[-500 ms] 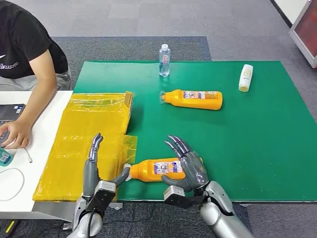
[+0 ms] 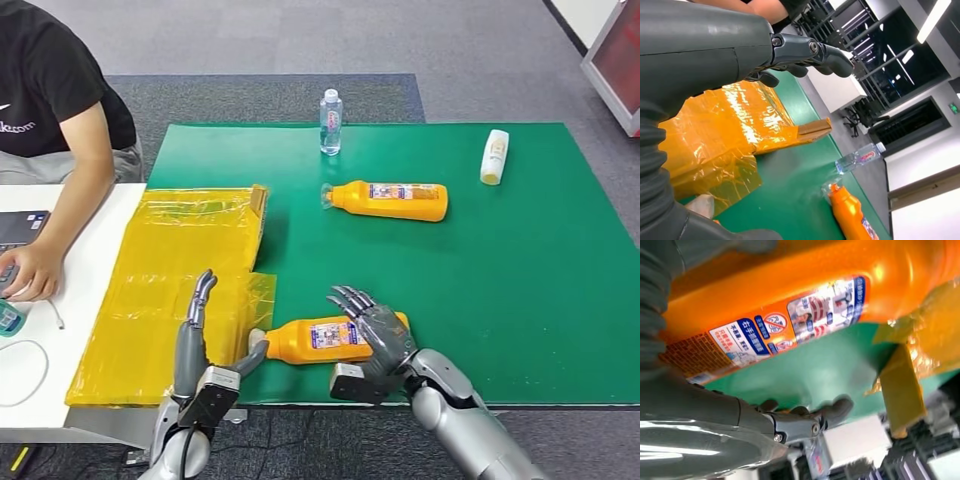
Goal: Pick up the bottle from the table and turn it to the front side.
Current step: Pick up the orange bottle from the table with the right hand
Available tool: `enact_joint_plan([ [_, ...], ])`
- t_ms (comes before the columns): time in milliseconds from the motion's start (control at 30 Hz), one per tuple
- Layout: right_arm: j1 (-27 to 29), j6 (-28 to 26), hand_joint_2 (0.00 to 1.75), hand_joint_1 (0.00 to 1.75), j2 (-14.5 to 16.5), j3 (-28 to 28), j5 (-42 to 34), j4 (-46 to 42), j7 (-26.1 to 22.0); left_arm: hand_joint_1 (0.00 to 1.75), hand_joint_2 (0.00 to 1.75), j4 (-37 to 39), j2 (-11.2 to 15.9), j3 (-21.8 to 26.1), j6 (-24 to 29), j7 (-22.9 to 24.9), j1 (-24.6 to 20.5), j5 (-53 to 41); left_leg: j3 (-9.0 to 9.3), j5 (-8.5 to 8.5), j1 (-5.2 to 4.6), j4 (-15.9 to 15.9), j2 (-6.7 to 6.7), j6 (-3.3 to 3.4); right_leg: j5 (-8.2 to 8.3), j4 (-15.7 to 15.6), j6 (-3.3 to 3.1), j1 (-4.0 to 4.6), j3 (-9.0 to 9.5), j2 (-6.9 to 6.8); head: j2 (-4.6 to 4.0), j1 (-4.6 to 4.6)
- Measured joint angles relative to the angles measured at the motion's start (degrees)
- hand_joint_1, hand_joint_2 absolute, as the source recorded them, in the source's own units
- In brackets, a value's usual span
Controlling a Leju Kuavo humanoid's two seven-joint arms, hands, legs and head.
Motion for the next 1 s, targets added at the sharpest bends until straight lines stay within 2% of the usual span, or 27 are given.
enact_joint_plan([
  [167, -2.95, 4.33, 1.75, 0.00, -1.32, 2.24, 1.23, 1.90, 0.33, 0.00, 1.75, 0.31, 0.00, -0.18, -0.25, -0.28, -0.25, 0.07, 0.01, 0.09, -0.01, 0.00, 0.00, 0.05, 0.13, -0.03, 0.06, 0.00, 0.04, 0.00, 0.00, 0.01],
  [467, -12.10, 21.84, 1.75, 0.00, -6.02, 11.07, -0.42, 3.07, 1.84, 0.00, 1.75, 2.15, 0.00, -0.53, -0.28, -2.20, -0.98, 2.02, 0.01, 0.35, -0.01, 0.00, 0.00, 0.27, 0.42, -0.24, 0.22, 0.00, 0.16, -0.01, 0.00, 0.02],
  [667, -16.20, 25.95, 1.75, 0.00, -7.75, 16.81, -2.99, 3.08, 3.79, 0.00, 1.75, 3.46, 0.00, -1.10, -0.27, -2.82, -1.30, 2.42, 0.00, 0.41, -0.04, 0.00, -0.02, 0.36, 0.54, -0.35, 0.35, -0.01, 0.23, 0.00, 0.00, 0.02],
  [800, -18.18, 26.99, 1.75, 1.74, -8.24, 19.87, -4.24, 3.14, 4.68, 0.00, 1.75, 4.13, 0.00, -1.28, -0.25, -2.91, -1.51, 2.52, -0.03, 0.43, -0.06, 0.00, -0.02, 0.40, 0.55, -0.37, 0.36, -0.01, 0.23, -0.01, 0.00, 0.01],
  [1000, -21.25, 28.17, 1.75, 1.75, -8.40, 24.36, -4.13, 3.36, 6.67, 0.00, 1.75, 4.70, 0.00, -1.30, 0.30, -2.91, -1.51, 2.79, -0.08, 0.42, -0.07, 0.00, -0.02, 0.40, 0.55, -0.37, 0.36, -0.02, 0.19, -0.01, 0.00, 0.02],
])
